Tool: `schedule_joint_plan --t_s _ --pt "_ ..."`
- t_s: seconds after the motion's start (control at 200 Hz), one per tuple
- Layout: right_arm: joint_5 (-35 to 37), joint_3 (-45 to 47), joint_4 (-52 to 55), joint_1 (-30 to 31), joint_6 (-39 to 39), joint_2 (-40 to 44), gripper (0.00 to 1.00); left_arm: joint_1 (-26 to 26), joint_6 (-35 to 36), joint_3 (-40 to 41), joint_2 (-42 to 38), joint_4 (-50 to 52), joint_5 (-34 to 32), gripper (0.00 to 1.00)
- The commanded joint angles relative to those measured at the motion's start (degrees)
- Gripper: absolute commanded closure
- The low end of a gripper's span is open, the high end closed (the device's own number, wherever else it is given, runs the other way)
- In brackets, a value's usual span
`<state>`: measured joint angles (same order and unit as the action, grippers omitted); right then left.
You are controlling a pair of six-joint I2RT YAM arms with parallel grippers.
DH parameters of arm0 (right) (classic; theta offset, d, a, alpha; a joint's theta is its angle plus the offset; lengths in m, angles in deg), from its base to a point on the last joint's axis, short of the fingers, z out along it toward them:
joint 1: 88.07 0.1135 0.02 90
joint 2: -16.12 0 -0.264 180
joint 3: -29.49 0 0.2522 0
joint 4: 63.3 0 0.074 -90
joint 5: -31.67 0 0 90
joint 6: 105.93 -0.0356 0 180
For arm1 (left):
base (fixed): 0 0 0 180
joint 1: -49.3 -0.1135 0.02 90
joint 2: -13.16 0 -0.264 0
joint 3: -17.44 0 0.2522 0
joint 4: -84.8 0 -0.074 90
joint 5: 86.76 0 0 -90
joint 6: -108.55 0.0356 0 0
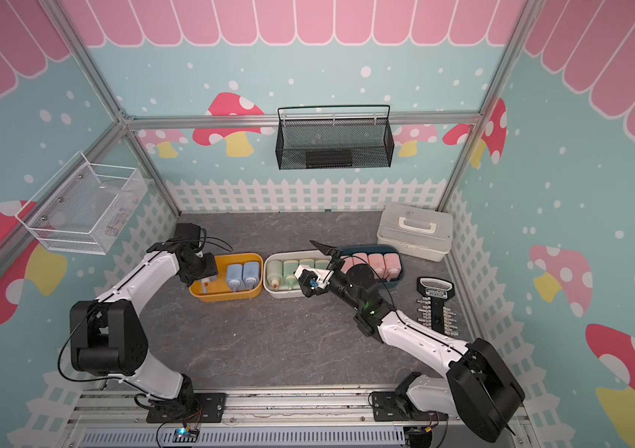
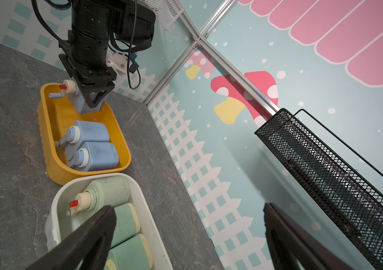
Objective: Place the pencil sharpeners by color into the storage box
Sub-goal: Place the pencil sharpener in the storage box, then reset both arms
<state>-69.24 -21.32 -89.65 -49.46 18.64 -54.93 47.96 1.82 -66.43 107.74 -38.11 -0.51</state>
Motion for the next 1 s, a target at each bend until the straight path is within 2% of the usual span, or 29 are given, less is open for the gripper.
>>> schedule_joint_plan --t_s 0.0,0.14,0.22,0.315,0.475,0.575,0.695,0.815,0.921,0.951,0.996 --pt "0.41 0.06 1.58 -0.01 -1.67 1.34 0.01 0.01 2.68 -2.53 3.13 -2.39 2.99 1.0" --pt "0.67 0.31 4.09 0.03 -1.86 2.92 0.01 -0.18 4.64 -4.43 8.15 -1.32 4.64 1.0" --pt "1.03 0.5 5.5 0.03 -1.78 3.86 0.01 -0.49 5.46 -6.46 10.63 0.93 6.42 0.93" --pt "1.4 0.45 7.37 -0.02 -1.78 4.96 0.01 -0.55 6.39 -8.81 12.43 4.42 6.11 0.77" --pt "2.29 0.59 9.22 0.04 -1.79 5.4 0.01 -0.63 6.8 -11.43 13.07 8.08 3.91 0.41" --pt "3.53 0.88 10.54 -0.02 -2.03 5.96 0.01 -0.62 6.97 -13.01 13.26 10.12 3.0 0.33" --pt "6.45 2.03 11.55 0.01 -2.05 7.53 0.01 -0.63 7.06 -13.05 11.44 10.55 2.11 0.26" --pt "10.06 2.95 11.97 0.05 -1.64 8.65 0.01 -0.65 6.86 -13.3 10.61 11.03 1.9 0.26" --pt "18.73 3.28 11.47 -0.06 -1.79 8.34 0.01 -0.62 4.65 -11.13 3.42 8.42 1.75 0.23" --pt "22.13 3.59 11.03 -0.15 -1.75 7.99 0.01 -0.6 4.24 -10.09 0.35 7.06 1.89 0.15" --pt "27.38 3.99 10.19 -0.68 -2.3 7.29 0.01 -0.61 3.92 -7.66 -4.73 3.46 1.83 0.11"
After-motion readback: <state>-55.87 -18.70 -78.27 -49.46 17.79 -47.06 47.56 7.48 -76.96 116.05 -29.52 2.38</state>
